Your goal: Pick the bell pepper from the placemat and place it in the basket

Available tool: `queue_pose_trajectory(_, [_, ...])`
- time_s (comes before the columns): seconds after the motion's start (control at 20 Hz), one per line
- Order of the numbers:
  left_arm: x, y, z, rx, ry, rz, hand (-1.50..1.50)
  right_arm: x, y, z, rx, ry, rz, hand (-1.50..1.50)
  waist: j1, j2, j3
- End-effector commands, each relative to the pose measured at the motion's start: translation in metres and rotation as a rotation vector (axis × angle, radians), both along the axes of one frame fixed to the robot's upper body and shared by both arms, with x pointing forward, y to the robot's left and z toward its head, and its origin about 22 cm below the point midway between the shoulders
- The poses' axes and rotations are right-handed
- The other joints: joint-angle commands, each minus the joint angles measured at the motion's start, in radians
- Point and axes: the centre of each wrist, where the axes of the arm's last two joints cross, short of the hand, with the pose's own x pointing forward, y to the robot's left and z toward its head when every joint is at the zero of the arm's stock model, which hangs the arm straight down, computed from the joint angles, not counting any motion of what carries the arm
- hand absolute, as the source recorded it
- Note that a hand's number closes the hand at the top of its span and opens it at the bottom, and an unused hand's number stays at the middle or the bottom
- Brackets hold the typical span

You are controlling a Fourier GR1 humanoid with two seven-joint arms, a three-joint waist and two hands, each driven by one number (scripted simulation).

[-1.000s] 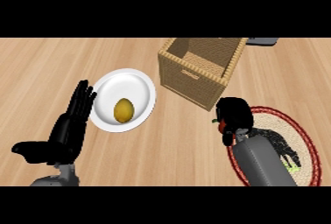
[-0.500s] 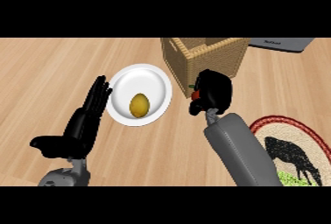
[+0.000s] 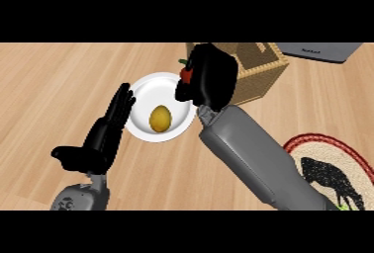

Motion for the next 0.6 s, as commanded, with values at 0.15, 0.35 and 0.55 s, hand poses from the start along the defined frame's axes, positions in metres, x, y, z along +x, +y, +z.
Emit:
queue_pose_trajectory(0.15, [0.0,0.007,-0.007,0.012,0.024,0.033,0.0,-0.005,0.034,0.036,0.155,-0.018,-0.114,1.5,-0.024,-0.011,-0.003])
queue_pose_trajectory(0.35, [0.006,0.006,-0.001,0.007,0.013,0.053,0.0,0.003,0.039,0.029,0.101,0.023,-0.19,1.5,-0.051,-0.011,-0.004])
queue_pose_trajectory(0.55, [0.008,0.003,-0.001,0.006,0.024,0.076,0.0,0.008,0.05,0.042,0.009,0.016,-0.26,1.5,-0.086,-0.02,-0.004])
